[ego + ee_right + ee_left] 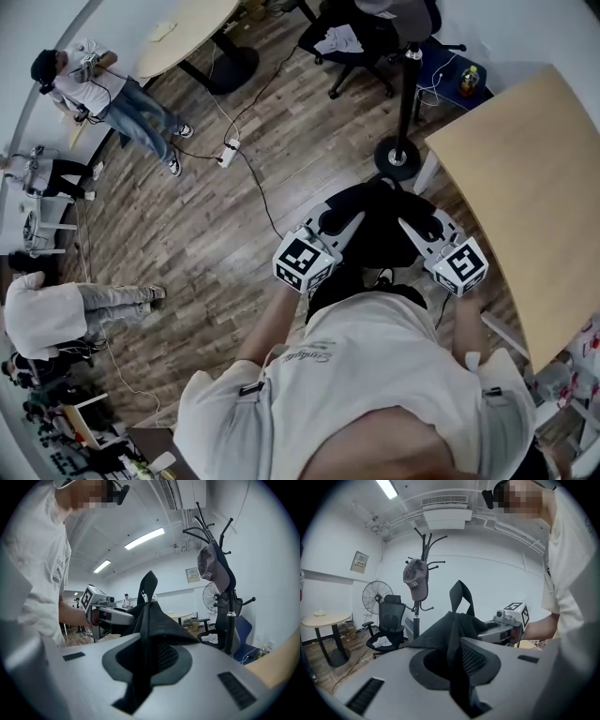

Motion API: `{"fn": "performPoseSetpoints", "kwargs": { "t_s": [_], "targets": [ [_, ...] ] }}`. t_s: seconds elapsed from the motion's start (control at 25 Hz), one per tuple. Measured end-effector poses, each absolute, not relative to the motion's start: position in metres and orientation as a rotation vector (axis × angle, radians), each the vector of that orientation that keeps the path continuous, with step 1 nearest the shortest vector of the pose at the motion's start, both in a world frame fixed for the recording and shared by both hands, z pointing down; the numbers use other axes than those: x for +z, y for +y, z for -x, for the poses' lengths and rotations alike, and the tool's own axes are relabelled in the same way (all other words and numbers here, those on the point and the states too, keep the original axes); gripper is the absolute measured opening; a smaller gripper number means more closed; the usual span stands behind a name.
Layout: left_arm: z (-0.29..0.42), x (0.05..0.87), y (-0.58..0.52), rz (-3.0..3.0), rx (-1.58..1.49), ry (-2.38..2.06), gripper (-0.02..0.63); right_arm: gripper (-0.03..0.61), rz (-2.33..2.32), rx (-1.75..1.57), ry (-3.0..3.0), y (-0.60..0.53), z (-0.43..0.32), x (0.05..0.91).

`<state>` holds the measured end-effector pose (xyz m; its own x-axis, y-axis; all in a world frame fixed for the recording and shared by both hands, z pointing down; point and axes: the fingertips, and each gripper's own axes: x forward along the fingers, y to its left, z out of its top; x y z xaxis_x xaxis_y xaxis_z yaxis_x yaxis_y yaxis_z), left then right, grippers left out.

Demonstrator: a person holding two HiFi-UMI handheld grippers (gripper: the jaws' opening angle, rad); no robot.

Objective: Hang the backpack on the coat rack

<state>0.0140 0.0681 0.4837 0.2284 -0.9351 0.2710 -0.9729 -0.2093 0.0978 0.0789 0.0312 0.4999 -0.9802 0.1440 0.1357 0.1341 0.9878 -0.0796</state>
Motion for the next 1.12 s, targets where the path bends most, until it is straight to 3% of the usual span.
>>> {"fn": "performPoseSetpoints", "kwargs": {
  "t_s": [1.12],
  "targets": [
    [0.15, 0.482, -0.031, -2.515, 0.246, -1.423, 0.049, 0.031, -0.216, 0.175, -2.902, -0.048, 0.078, 0.499]
  ]
}}
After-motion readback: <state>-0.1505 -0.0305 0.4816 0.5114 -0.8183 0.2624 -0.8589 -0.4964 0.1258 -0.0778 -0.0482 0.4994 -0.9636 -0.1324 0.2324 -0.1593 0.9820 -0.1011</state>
